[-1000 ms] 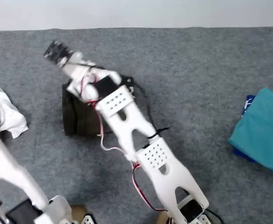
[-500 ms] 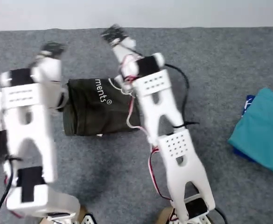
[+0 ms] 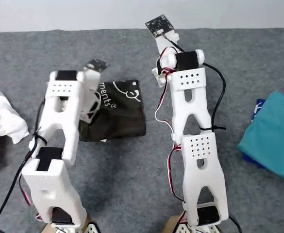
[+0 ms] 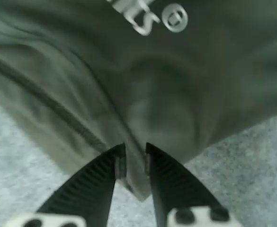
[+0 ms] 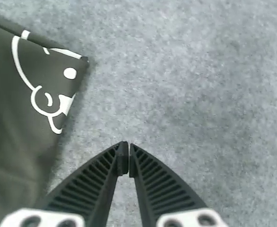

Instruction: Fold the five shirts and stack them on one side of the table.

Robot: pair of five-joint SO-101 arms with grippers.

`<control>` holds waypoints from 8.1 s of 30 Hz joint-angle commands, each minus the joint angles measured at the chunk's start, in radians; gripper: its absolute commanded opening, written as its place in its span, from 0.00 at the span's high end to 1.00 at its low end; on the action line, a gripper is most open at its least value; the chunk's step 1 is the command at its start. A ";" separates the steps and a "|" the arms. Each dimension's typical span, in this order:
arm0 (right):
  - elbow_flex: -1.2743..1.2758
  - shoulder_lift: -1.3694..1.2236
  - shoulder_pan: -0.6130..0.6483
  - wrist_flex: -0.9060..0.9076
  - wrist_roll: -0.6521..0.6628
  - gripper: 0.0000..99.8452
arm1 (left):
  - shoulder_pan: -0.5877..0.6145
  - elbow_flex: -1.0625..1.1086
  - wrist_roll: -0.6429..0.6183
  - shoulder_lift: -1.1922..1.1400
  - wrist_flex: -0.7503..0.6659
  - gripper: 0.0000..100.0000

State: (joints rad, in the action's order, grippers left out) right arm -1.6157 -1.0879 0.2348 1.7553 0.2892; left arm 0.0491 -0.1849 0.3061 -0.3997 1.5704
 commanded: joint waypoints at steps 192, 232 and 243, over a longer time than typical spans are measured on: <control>0.219 -0.134 0.312 -0.050 -0.385 1.00 | 0.620 0.179 -0.021 0.582 0.061 0.97; 1.277 0.691 -0.176 -0.117 0.149 0.99 | 0.618 0.173 -0.021 0.582 0.069 0.97; 0.879 0.409 -0.197 -0.288 0.514 0.99 | 0.618 0.173 -0.021 0.582 0.069 0.97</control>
State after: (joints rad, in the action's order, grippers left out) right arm -0.5554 -0.6521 0.0414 1.5037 0.7081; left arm 0.6674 -0.0008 0.2739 0.1419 1.6487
